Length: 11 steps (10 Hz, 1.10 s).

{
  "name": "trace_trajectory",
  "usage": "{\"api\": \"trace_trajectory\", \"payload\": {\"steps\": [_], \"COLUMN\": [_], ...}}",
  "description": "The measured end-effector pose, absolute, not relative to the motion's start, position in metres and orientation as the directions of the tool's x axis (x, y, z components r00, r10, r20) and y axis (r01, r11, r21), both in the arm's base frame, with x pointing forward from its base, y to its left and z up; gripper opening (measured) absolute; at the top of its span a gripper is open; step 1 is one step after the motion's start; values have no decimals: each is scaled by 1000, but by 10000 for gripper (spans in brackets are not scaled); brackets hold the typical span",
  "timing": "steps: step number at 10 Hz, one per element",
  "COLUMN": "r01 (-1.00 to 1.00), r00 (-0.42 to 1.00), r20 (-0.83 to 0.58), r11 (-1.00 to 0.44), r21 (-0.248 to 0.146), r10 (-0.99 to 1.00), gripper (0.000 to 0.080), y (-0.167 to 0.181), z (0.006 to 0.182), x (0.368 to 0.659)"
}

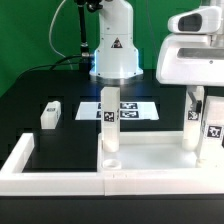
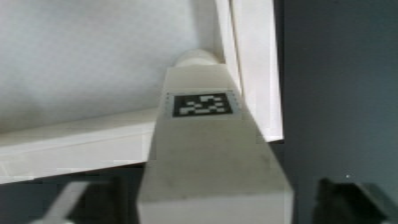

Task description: Assemble desk

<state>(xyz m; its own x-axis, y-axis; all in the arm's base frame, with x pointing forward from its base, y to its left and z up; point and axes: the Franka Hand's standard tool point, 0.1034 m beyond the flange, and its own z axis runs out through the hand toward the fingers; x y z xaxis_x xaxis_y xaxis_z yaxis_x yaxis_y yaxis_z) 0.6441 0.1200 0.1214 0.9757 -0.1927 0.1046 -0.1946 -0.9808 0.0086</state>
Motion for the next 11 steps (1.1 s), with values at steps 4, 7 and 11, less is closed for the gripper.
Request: {"api": "trace_trajectory", "payload": {"steps": [4, 7, 11], "r01": [-458, -682, -974], "r00": [883, 723, 198], "r20": [103, 97, 13], "r11": [-889, -729, -198], "r21": [-19, -57, -110], "r10": [-457, -684, -980], "gripper": [288, 288, 290], "y": [118, 110, 107], "z": [121, 120, 119], "x": [644, 645, 641]}}
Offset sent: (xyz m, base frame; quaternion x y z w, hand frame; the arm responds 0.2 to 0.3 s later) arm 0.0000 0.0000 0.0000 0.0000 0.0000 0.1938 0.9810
